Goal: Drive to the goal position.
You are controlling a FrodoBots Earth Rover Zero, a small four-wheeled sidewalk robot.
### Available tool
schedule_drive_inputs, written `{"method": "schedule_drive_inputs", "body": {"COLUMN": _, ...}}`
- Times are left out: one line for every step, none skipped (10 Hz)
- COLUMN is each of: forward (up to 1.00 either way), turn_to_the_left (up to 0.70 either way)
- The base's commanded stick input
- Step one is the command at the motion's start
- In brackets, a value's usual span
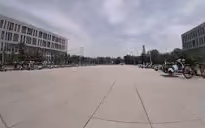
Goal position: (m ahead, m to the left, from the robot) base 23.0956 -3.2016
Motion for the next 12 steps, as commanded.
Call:
{"method": "schedule_drive_inputs", "body": {"forward": 1.0, "turn_to_the_left": 0.0}}
{"method": "schedule_drive_inputs", "body": {"forward": 1.0, "turn_to_the_left": 0.0}}
{"method": "schedule_drive_inputs", "body": {"forward": 1.0, "turn_to_the_left": 0.0}}
{"method": "schedule_drive_inputs", "body": {"forward": 1.0, "turn_to_the_left": 0.0}}
{"method": "schedule_drive_inputs", "body": {"forward": 1.0, "turn_to_the_left": -0.13}}
{"method": "schedule_drive_inputs", "body": {"forward": 1.0, "turn_to_the_left": -0.19}}
{"method": "schedule_drive_inputs", "body": {"forward": 1.0, "turn_to_the_left": -0.21}}
{"method": "schedule_drive_inputs", "body": {"forward": 1.0, "turn_to_the_left": -0.24}}
{"method": "schedule_drive_inputs", "body": {"forward": 1.0, "turn_to_the_left": -0.19}}
{"method": "schedule_drive_inputs", "body": {"forward": 1.0, "turn_to_the_left": -0.07}}
{"method": "schedule_drive_inputs", "body": {"forward": 1.0, "turn_to_the_left": 0.0}}
{"method": "schedule_drive_inputs", "body": {"forward": 1.0, "turn_to_the_left": 0.0}}
